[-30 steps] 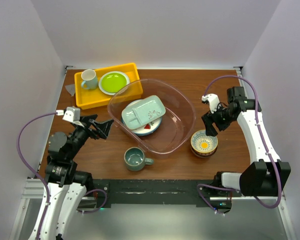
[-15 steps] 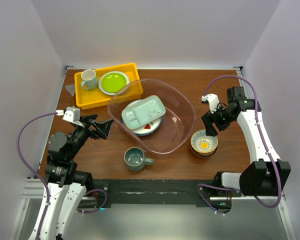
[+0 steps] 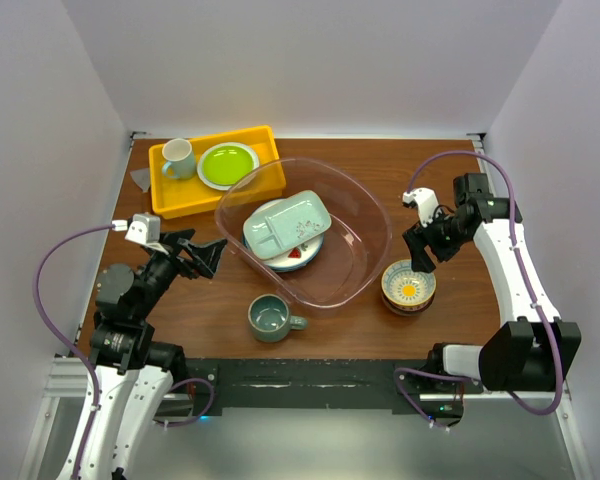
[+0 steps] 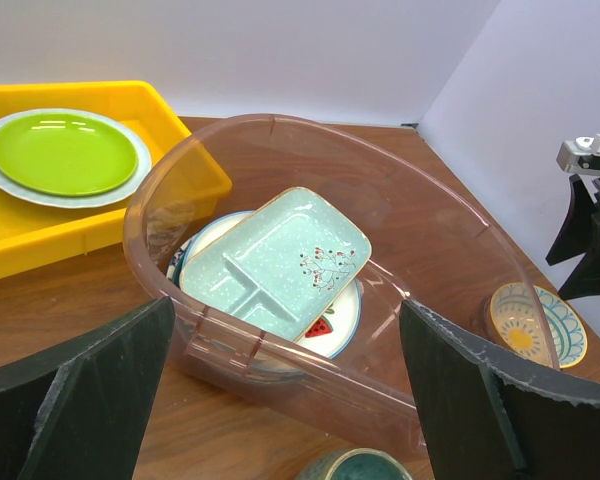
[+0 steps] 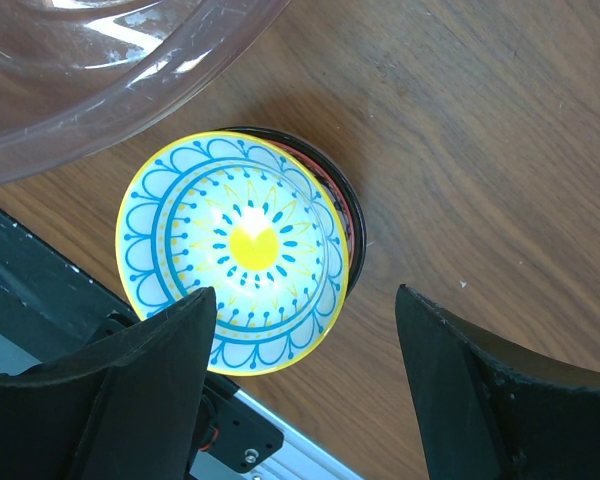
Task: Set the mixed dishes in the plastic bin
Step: Pick up the bowl from the center of the board.
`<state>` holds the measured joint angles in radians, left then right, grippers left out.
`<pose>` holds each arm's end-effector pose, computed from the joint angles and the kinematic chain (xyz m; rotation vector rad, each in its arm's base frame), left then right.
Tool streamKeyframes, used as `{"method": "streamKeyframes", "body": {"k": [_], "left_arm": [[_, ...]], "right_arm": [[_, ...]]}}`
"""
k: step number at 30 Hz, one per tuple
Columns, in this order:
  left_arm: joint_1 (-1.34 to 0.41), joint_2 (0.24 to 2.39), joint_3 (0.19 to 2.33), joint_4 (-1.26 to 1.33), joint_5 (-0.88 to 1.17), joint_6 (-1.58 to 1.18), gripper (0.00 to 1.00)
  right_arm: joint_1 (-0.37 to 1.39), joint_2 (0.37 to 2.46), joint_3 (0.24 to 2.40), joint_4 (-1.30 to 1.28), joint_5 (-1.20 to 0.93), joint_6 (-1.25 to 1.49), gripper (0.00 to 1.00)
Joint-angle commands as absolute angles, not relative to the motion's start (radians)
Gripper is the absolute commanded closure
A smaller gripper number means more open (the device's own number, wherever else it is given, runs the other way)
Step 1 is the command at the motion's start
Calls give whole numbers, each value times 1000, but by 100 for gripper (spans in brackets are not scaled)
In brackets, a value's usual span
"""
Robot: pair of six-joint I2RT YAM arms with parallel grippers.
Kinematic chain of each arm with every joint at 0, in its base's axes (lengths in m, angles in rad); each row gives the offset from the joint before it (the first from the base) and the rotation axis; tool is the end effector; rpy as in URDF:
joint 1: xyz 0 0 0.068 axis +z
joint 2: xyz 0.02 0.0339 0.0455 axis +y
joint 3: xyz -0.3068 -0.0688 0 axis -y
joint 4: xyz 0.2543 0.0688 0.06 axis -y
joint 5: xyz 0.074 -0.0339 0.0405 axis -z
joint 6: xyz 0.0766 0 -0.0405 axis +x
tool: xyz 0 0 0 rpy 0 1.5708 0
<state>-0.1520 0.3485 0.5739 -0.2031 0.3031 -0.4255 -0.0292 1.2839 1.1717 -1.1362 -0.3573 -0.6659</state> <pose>0.1084 -0.0397 0.3369 0.0289 1.5906 -0.6878 0.2395 0.0198 0.3007 -0.9215 2.5426 0.3092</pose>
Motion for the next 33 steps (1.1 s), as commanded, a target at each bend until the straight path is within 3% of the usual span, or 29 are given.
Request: {"method": "streamKeyframes", "body": {"k": [1,22,33], "left_arm": [[-156,342,571,-169,304,-405,0],[-156,344,571,-169,305,-407,0],[-156,345,571,-169,304,-405,0]], "right_arm": [[-32,1285,1184,-1135,-377,-681,24],[-34,1308,1180,-1134,-380,-683,27],[-34,1342,1151,-1094,-354,-670,33]]}}
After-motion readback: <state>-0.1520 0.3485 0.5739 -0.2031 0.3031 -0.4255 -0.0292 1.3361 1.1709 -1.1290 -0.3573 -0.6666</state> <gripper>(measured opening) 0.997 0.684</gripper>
